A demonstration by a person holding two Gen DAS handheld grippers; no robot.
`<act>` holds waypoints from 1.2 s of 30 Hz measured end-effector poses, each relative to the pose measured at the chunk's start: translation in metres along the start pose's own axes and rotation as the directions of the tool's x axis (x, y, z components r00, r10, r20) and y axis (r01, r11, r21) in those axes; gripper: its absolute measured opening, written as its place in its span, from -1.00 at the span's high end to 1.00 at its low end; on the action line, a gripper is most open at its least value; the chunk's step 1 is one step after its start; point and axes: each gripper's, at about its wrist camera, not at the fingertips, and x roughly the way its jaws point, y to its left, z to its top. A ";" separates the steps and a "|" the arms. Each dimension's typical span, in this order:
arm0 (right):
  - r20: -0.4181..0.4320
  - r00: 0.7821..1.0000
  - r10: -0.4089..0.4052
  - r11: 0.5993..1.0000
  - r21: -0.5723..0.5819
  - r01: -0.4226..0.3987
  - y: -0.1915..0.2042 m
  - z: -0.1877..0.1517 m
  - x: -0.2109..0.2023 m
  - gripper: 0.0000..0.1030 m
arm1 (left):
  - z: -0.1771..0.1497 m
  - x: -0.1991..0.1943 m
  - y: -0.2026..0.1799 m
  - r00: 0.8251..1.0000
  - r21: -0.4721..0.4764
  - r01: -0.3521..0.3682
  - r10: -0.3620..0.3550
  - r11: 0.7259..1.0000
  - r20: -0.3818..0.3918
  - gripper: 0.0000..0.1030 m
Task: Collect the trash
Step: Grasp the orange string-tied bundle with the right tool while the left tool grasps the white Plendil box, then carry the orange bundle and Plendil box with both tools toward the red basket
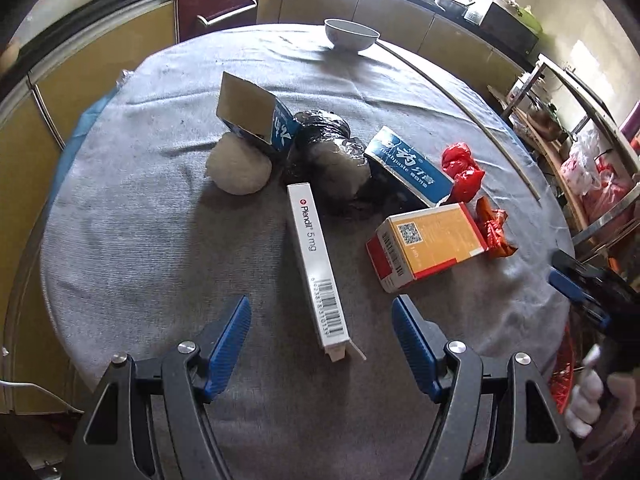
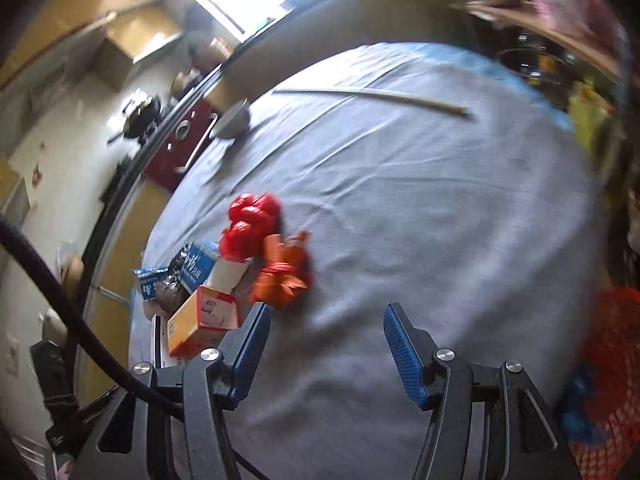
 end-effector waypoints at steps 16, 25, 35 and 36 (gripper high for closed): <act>-0.094 0.982 -0.162 0.980 -0.134 0.149 0.055 0.034 0.095 -0.04 | 0.023 0.029 0.011 0.995 -0.056 0.055 -0.060 0.997 -0.083 -0.02; -0.062 0.984 -0.165 0.966 -0.213 0.149 0.061 0.024 0.092 0.22 | 0.017 0.042 0.021 0.991 -0.085 0.077 -0.086 0.993 -0.099 0.67; 0.003 0.996 -0.087 0.978 -0.189 0.086 0.055 0.002 0.047 0.23 | -0.003 0.009 0.016 0.997 -0.049 0.056 -0.058 0.997 -0.043 0.69; 0.009 0.997 -0.074 0.981 -0.181 0.075 0.054 -0.001 0.041 0.23 | -0.005 0.004 0.013 0.998 -0.041 0.053 -0.054 0.998 -0.032 0.69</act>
